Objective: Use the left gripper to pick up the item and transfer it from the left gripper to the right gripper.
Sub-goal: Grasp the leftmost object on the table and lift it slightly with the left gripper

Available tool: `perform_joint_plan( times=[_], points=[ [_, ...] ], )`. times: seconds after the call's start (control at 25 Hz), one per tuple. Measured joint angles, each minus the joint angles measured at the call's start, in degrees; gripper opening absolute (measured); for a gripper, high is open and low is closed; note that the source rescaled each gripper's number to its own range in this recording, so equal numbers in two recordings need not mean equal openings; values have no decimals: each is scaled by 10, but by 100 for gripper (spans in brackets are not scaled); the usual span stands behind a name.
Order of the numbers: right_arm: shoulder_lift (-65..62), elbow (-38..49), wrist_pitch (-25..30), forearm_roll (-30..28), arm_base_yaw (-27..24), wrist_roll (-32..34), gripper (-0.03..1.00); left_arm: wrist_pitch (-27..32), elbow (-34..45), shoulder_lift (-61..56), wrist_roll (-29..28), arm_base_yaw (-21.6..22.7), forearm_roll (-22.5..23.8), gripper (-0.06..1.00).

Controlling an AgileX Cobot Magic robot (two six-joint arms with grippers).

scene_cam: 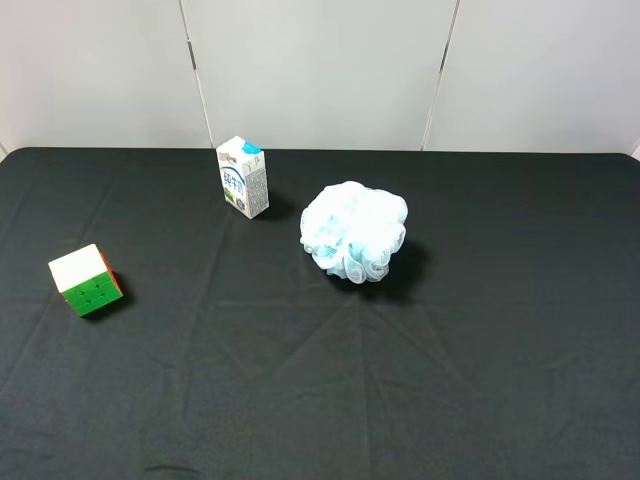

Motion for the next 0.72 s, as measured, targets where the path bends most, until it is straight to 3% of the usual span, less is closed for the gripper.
perform_joint_plan(
  times=[0.72],
  points=[
    [0, 0, 0, 0, 0, 0, 100, 0, 0, 0, 0, 0, 0, 100]
  ],
)
